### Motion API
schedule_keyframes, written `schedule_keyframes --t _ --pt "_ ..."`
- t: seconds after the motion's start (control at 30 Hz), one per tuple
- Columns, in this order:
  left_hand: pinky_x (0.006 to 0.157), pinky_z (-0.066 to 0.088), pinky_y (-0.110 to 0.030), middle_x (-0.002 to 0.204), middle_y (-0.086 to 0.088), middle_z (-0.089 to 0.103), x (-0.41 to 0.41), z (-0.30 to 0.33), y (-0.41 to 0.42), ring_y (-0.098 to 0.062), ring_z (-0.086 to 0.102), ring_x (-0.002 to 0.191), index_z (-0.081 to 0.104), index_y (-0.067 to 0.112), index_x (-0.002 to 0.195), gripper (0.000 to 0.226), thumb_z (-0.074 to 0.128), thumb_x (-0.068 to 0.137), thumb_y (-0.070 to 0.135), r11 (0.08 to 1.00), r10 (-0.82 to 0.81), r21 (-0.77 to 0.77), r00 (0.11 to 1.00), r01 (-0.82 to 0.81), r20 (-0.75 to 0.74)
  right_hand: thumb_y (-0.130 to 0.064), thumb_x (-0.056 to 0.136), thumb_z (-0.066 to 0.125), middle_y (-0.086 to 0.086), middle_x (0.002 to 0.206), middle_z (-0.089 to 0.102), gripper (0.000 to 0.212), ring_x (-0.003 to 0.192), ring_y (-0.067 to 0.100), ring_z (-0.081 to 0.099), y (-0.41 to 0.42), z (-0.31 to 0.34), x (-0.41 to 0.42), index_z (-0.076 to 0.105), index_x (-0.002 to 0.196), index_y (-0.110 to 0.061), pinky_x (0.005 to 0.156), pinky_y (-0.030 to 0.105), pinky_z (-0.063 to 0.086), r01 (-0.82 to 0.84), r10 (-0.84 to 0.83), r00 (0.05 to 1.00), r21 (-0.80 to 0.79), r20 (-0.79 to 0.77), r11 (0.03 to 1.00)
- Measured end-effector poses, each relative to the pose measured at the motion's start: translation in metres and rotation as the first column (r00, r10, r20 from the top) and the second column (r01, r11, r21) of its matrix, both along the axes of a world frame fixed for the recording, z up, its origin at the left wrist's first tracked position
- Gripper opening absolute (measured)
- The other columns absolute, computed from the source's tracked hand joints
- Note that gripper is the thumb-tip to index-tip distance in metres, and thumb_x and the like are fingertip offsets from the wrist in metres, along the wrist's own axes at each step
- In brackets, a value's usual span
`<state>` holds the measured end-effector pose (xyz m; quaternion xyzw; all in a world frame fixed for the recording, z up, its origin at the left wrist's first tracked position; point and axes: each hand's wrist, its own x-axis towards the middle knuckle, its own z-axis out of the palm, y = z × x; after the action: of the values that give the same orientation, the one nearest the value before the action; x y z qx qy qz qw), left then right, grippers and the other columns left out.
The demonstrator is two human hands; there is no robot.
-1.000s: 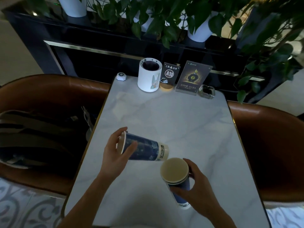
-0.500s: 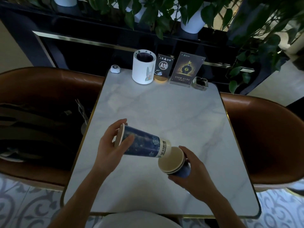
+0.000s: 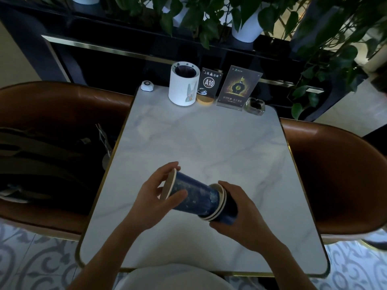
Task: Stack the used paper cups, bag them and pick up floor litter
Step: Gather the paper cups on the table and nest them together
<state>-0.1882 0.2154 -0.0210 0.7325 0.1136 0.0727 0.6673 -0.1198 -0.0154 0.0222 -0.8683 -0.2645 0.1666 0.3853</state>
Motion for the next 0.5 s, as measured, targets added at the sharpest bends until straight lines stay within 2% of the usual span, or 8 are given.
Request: schedule_keyframes --t 0.13,0.2,0.27,0.33,0.4,0.5 --pt "0.093 0.056 -0.024 0.141 0.017 0.051 0.0 -0.003 0.002 -0.004 0.053 0.128 0.042 0.031 0.143 0.082 0.08 0.072 0.043 0.99 -0.119 0.065 0.992 0.122 -0.04 -0.034 0.063 0.084 -0.02 0.122 0.056 0.077 0.111 0.001 0.058 -0.002 -0.007 0.0 0.038 0.118 -0.061 0.085 0.015 0.052 0.017 -0.016 0.999 0.012 -0.034 1.0" --pt "0.1 0.052 -0.023 0.141 0.013 0.05 -0.001 -0.004 0.002 -0.006 0.053 0.129 0.042 0.027 0.142 0.08 0.083 0.074 0.033 0.975 -0.179 0.128 0.984 0.18 -0.02 -0.033 0.064 0.083 -0.021 0.116 0.059 0.071 0.109 0.0 0.058 0.0 -0.006 0.0 0.042 0.117 -0.055 0.084 0.015 0.052 0.017 -0.017 0.999 0.007 -0.046 1.0" --pt "0.102 0.048 -0.022 0.141 0.017 0.049 -0.002 -0.004 0.0 -0.006 0.05 0.131 0.045 0.03 0.139 0.075 0.083 0.075 0.032 0.955 -0.233 0.188 0.972 0.231 -0.014 -0.034 0.064 0.085 -0.02 0.119 0.06 0.074 0.111 0.0 0.058 0.0 -0.006 0.0 0.044 0.124 -0.046 0.085 0.017 0.052 0.03 -0.029 0.998 0.014 -0.052 0.999" --pt "0.099 0.047 -0.014 0.137 0.028 0.047 -0.005 -0.003 -0.002 0.0 0.049 0.129 0.045 0.043 0.135 0.072 0.083 0.074 0.038 0.944 -0.25 0.212 0.967 0.253 -0.041 -0.037 0.064 0.085 -0.016 0.128 0.058 0.081 0.117 0.005 0.057 -0.001 -0.006 0.002 0.043 0.134 -0.034 0.09 0.021 0.053 0.038 -0.036 0.998 0.039 -0.058 0.999" --pt "0.092 0.045 -0.005 0.131 0.037 0.047 -0.006 0.0 -0.006 0.008 0.049 0.124 0.042 0.052 0.13 0.072 0.083 0.072 0.042 0.947 -0.241 0.203 0.968 0.25 -0.067 -0.037 0.065 0.085 -0.014 0.132 0.056 0.085 0.121 0.007 0.055 -0.002 -0.007 0.002 0.041 0.138 -0.03 0.093 0.021 0.052 0.023 -0.021 0.998 0.041 -0.057 0.999" --pt "0.089 0.047 -0.005 0.129 0.034 0.05 -0.004 0.003 -0.012 0.009 0.051 0.121 0.043 0.05 0.131 0.071 0.082 0.072 0.045 0.956 -0.225 0.173 0.971 0.236 -0.083 -0.038 0.066 0.085 -0.015 0.134 0.054 0.086 0.123 0.006 0.054 -0.002 -0.008 0.0 0.04 0.139 -0.031 0.095 0.021 0.051 0.013 -0.011 0.998 0.031 -0.061 0.999"
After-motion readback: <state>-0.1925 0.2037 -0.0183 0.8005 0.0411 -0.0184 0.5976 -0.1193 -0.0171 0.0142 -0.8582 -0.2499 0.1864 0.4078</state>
